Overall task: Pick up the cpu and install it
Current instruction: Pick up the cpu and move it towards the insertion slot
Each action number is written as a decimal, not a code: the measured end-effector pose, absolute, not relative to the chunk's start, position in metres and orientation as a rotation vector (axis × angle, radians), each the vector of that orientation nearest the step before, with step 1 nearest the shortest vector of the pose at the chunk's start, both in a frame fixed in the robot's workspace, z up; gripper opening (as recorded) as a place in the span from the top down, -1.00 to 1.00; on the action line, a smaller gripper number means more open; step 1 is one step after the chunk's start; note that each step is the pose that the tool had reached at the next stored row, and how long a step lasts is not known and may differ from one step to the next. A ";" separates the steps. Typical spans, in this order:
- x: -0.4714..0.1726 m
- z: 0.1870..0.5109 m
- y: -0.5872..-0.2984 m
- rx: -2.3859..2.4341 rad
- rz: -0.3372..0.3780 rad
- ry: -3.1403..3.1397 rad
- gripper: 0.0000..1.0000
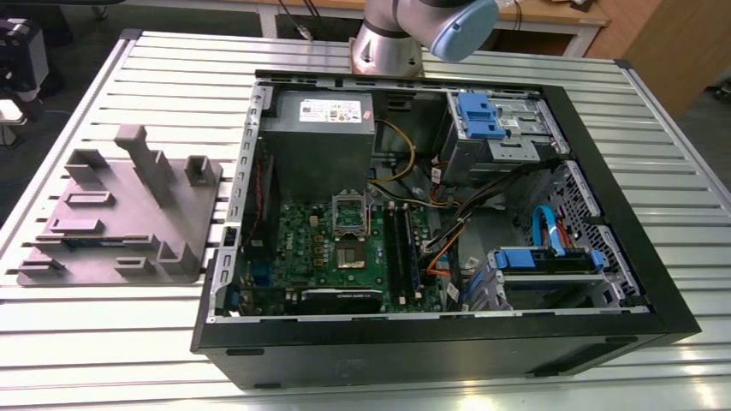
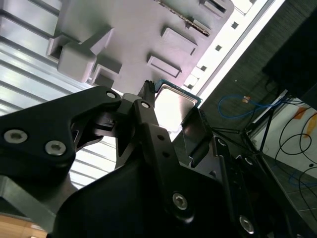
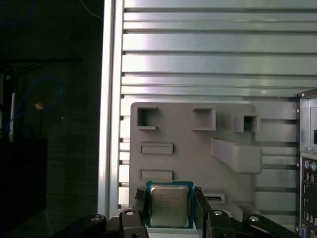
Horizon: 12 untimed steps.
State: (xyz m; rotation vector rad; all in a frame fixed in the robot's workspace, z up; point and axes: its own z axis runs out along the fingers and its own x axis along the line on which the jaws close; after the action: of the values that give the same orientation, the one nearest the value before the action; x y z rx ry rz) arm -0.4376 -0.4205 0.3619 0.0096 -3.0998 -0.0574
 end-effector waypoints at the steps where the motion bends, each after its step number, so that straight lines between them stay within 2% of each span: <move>1: -0.437 0.362 -0.421 0.010 -0.057 -3.100 0.06; 12: -0.424 0.362 -0.421 0.010 -0.057 -3.100 0.06</move>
State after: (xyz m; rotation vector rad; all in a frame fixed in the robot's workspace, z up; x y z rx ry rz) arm -0.4236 -0.4207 0.3619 0.0096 -3.0998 -0.0574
